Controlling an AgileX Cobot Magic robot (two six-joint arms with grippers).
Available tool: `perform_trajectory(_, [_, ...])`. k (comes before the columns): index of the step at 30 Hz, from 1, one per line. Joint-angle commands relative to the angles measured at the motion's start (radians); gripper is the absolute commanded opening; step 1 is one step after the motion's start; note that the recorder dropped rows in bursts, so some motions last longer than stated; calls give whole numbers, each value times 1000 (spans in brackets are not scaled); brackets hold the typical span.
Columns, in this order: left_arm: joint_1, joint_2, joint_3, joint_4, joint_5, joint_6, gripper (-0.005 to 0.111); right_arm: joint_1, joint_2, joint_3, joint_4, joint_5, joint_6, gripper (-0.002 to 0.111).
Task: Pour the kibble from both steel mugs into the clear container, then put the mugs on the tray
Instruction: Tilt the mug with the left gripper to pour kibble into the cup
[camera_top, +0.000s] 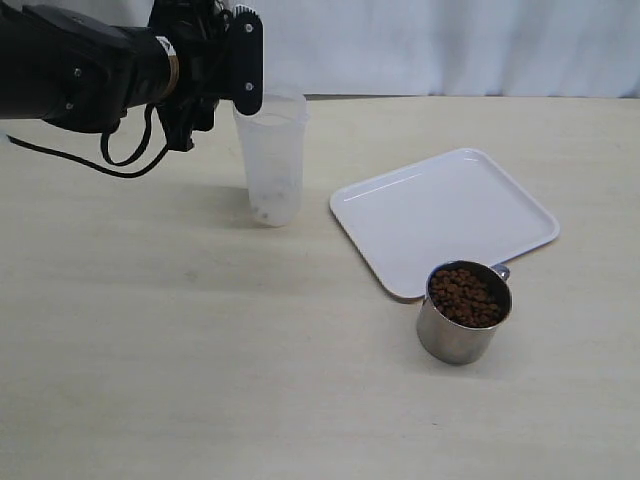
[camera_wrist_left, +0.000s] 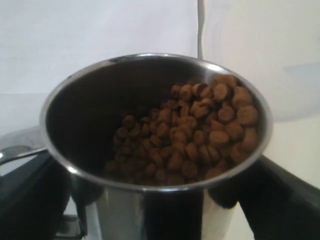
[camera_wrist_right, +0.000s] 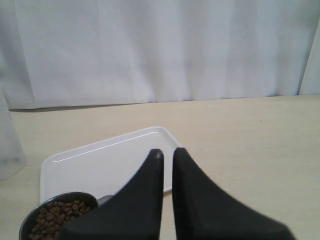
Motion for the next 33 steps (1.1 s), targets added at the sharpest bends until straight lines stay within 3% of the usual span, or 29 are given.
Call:
perform_trajectory(1, [-2,-6,-8,-3,19,27,0,3,-4,5,-3,2,-4,5])
perform_trajectory(33, [-47,-6,-47,-3,78,141,0,3,-4,5,-3,2,-4,5])
